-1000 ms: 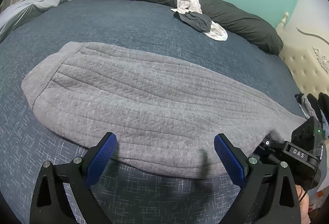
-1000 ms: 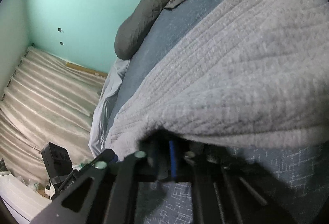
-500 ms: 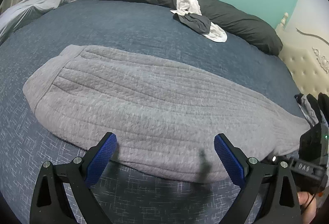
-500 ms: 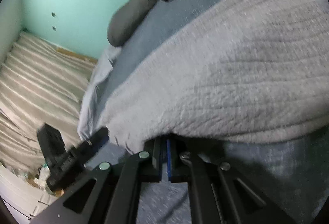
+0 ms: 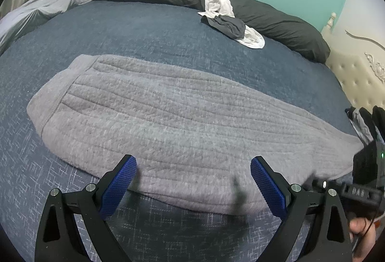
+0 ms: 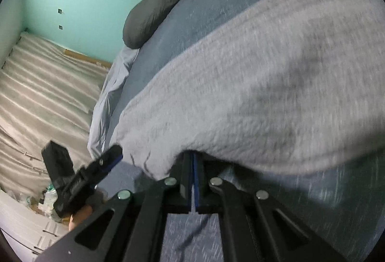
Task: Fold clothes
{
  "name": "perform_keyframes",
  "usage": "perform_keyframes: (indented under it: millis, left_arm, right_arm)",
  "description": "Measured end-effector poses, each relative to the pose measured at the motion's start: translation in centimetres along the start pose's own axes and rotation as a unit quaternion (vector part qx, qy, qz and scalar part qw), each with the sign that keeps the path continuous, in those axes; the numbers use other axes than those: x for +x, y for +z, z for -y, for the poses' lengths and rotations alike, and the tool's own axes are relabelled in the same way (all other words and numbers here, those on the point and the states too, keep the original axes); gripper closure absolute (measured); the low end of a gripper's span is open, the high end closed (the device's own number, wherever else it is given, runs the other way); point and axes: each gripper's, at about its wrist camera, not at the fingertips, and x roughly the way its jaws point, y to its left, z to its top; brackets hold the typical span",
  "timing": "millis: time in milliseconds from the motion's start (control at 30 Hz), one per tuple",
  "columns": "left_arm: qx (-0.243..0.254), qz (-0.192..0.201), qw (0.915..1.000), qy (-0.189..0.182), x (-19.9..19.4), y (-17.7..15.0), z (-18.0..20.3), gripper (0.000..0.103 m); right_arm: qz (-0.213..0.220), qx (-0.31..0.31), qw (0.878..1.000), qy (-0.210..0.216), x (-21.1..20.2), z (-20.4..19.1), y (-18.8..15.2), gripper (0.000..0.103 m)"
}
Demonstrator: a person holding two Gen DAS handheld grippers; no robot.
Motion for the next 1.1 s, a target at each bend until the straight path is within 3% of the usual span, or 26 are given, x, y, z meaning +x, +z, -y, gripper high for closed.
perform_keyframes:
  millis: [400, 600, 900, 1100]
  left_arm:
    - [0.026, -0.045, 0.9973, -0.052, 0.3, -2.3, 0.8, 0.005]
    - [0.066, -0.075, 0.9946, -0.027, 2.4, -3.6, 1.6, 0.005]
    - [0.031, -0.072, 0.9969, -0.008, 4.8, -2.0, 0.4, 0.005]
    - [0.000, -0.058, 0.9983, -0.004, 5.5, -0.7, 0.0, 0.005]
  right_arm:
    - [0.019, 0.031, 0.999, 0.002, 2.4, 1.9, 2.9, 0.103]
    - [0.018, 0.028, 0.999, -0.003, 2.7, 2.2, 3.4, 0.103]
    - [0.016, 0.012, 1.000, -0.003, 1.2, 1.4, 3.5, 0.100]
    - [-0.002, 0.000, 1.000, 0.021, 0.4, -0.1, 2.1, 0.098]
